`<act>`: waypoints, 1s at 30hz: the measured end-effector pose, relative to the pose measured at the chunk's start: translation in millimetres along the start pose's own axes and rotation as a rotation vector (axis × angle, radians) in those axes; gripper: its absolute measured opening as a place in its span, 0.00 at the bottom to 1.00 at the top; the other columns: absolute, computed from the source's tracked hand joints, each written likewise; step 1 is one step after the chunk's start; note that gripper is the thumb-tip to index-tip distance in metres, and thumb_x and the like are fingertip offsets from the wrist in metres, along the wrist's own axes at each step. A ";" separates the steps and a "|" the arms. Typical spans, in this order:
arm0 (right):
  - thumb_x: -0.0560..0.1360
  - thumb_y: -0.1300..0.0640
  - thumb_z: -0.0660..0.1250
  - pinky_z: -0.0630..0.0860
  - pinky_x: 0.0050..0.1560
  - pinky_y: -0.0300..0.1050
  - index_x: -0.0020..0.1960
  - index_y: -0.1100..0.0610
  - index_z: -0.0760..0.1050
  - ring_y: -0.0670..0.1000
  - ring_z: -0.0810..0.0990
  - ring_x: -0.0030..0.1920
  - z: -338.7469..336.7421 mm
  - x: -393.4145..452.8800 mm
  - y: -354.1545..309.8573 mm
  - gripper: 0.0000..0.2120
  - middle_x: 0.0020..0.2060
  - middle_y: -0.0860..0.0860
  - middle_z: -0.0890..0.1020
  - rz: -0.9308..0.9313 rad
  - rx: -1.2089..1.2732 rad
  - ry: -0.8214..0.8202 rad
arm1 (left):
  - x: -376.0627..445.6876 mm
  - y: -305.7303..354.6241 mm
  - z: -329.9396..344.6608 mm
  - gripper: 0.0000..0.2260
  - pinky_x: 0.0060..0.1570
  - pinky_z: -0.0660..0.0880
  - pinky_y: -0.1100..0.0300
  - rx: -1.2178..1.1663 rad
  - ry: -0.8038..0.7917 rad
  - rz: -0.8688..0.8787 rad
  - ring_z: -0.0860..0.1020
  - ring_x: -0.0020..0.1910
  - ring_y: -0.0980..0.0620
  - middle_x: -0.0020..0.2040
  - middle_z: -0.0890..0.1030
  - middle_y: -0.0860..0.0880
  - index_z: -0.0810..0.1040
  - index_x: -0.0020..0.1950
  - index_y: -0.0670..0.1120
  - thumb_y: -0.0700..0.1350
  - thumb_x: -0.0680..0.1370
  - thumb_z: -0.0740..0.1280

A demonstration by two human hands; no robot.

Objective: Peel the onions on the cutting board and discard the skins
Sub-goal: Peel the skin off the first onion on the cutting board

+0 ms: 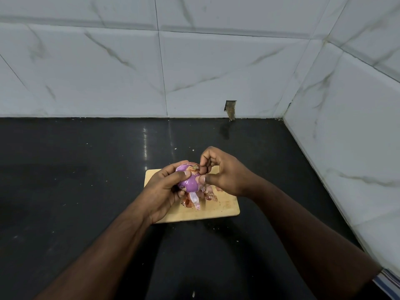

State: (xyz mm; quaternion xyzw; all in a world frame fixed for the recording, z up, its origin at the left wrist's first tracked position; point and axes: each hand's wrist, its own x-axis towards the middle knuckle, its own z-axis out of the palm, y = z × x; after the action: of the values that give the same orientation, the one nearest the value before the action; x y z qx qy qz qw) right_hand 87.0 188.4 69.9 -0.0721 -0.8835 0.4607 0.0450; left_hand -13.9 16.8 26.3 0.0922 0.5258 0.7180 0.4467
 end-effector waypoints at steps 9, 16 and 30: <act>0.76 0.67 0.66 0.74 0.36 0.29 0.51 0.54 0.73 0.38 0.76 0.41 -6.8 -3.1 5.1 0.10 0.44 0.46 0.77 0.063 -0.066 -0.056 | 0.5 5.2 -6.9 0.17 0.32 0.77 0.65 -0.082 0.029 -0.014 0.81 0.45 0.49 0.56 0.83 0.37 0.80 0.66 0.39 0.41 0.78 0.69; 0.76 0.64 0.71 0.84 0.44 0.48 0.57 0.56 0.73 0.54 0.85 0.49 10.9 -4.7 9.3 0.13 0.53 0.55 0.79 0.241 0.410 0.070 | 2.5 1.8 -7.3 0.18 0.32 0.77 0.63 -0.234 0.052 -0.094 0.74 0.41 0.50 0.56 0.79 0.37 0.78 0.67 0.39 0.42 0.78 0.65; 0.70 0.71 0.73 0.84 0.48 0.54 0.55 0.57 0.78 0.58 0.85 0.47 29.0 -7.8 6.5 0.17 0.46 0.57 0.84 0.177 0.454 0.280 | -6.7 6.8 10.8 0.26 0.45 0.83 0.55 -0.043 0.057 0.003 0.85 0.50 0.44 0.56 0.85 0.39 0.77 0.67 0.42 0.44 0.70 0.76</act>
State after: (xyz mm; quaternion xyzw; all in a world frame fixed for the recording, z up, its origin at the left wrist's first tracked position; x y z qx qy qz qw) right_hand 91.0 167.3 48.0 -0.2000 -0.7332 0.6344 0.1414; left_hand -7.2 18.7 38.9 0.0629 0.5229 0.7321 0.4321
